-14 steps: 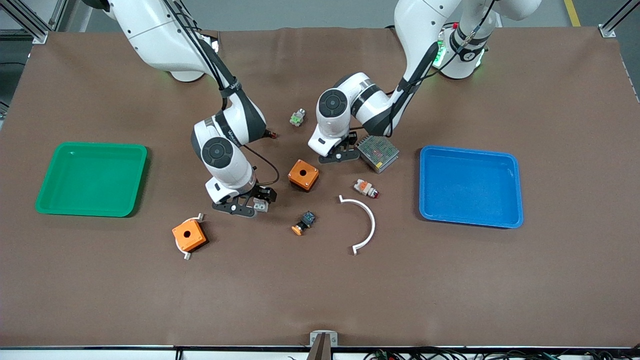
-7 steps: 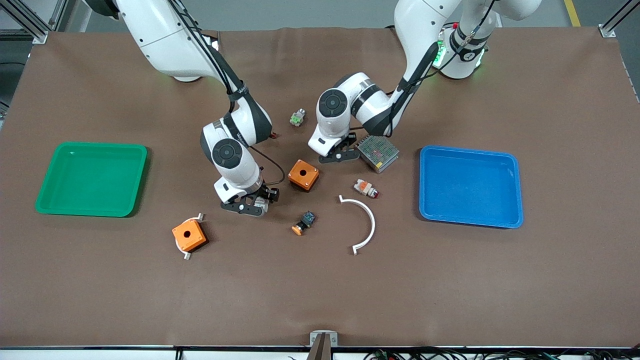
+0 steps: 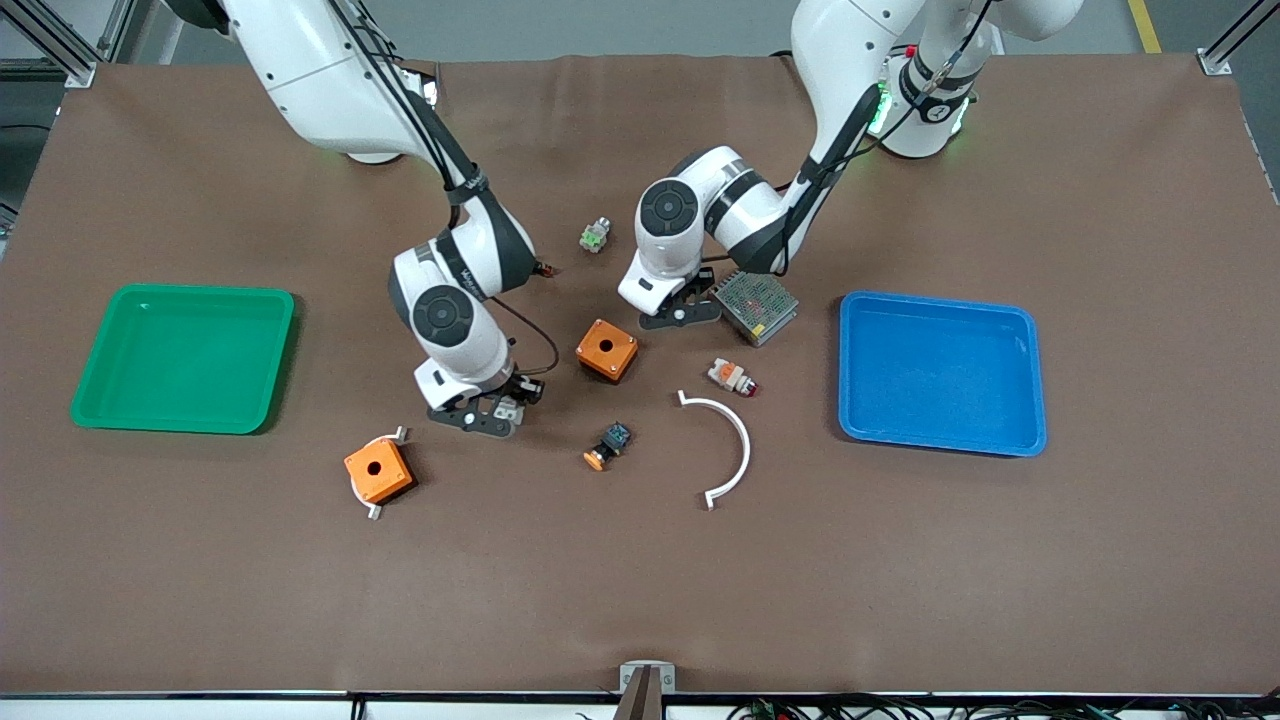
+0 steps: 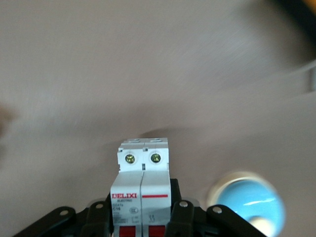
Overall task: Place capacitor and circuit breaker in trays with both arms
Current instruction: 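Close the left gripper on the capacitor while the right gripper grasps the breaker, then carry the capacitor to the blue tray while the right gripper carries the breaker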
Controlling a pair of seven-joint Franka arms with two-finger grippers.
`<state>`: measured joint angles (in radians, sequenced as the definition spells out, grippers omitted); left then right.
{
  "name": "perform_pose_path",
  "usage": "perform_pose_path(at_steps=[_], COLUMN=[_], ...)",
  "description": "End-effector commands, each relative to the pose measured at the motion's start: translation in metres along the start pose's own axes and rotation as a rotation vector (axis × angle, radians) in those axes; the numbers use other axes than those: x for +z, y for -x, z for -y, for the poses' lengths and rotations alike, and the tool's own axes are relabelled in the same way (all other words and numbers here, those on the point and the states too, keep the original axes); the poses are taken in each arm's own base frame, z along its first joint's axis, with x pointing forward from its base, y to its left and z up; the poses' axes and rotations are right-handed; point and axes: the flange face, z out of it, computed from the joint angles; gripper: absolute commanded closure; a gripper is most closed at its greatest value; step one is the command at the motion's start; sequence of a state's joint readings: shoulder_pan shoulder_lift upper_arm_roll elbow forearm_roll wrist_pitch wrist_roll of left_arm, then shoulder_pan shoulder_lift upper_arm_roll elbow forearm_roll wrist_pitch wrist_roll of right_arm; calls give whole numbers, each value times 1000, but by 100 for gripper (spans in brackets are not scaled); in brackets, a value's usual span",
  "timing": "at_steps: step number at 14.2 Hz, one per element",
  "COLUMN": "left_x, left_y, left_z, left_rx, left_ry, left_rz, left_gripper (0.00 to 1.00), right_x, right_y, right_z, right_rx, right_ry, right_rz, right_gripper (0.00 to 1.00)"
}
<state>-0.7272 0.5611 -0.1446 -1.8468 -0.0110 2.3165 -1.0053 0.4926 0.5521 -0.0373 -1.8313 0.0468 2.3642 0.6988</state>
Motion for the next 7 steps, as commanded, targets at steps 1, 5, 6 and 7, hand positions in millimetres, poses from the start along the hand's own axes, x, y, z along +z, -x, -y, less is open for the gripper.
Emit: perform_pose_path(at_steps=[1,5,6,7], left_x=[-59,-121,-132,-140], left_y=[-26,-76,-90,-101], left_z=[17,51,67,82], left_rx=[-37,-25,-20,-7], left_ry=[24,37,35,31], left_rz=[-46,-43,-43,-39], left_gripper=[82,82,82,82], right_x=[-77,-140,-149,-153], right_y=[-29,-52,-51,-47], right_z=[-52,-139,-164,-187], right_rx=[42,21,0,-33], right_ry=[-16,-4,14,41], right_rz=[6,29,16,5], right_gripper=[100,100,100,100])
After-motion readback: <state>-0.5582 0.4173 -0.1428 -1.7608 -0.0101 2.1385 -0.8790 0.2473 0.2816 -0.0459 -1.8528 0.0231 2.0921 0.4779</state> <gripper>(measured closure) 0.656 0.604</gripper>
